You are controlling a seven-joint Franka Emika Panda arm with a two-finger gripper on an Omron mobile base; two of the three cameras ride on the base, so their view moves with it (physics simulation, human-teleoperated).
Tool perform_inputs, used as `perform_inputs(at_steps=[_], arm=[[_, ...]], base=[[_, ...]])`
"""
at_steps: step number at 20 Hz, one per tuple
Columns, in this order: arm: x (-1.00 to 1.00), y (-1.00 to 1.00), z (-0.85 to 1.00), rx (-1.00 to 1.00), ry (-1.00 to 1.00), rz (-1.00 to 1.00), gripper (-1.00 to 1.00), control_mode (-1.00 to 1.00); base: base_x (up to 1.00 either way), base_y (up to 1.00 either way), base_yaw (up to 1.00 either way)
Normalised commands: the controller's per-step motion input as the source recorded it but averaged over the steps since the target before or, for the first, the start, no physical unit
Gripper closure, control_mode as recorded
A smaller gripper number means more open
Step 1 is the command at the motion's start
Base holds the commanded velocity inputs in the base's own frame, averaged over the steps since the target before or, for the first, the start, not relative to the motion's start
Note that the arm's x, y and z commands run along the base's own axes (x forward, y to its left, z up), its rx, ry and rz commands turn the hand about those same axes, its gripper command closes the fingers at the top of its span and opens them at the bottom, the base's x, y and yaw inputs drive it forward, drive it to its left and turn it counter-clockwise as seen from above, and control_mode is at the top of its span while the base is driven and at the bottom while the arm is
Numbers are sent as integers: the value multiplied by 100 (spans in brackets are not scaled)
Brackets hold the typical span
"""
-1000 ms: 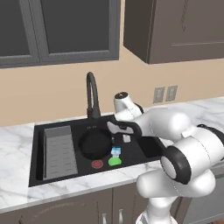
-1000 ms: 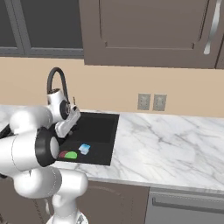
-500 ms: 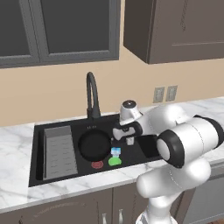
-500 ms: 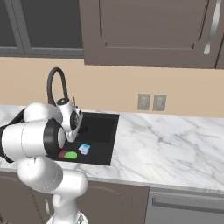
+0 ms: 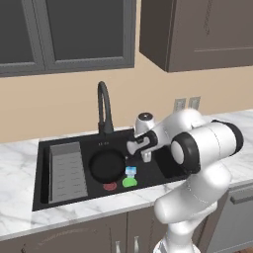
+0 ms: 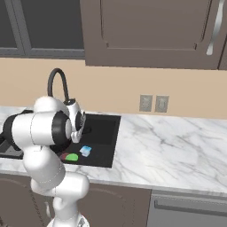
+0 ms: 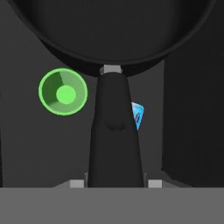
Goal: Pick the cup and saucepan and place them in the sink. Then turn on the water.
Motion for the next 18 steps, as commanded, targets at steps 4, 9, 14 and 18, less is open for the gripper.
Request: perform_inputs(at_steps=[4,9,14,18], arm=[[18,0,-44,0,19,0,100,-100],[38,4,-21,0,6,-1,100,-100],[46,9,0,0,1,-1,100,-100],[27,3,-12,0,0,0,100,-100]], base=[[0,0,0],[0,0,0],[0,0,0],[0,0,0]])
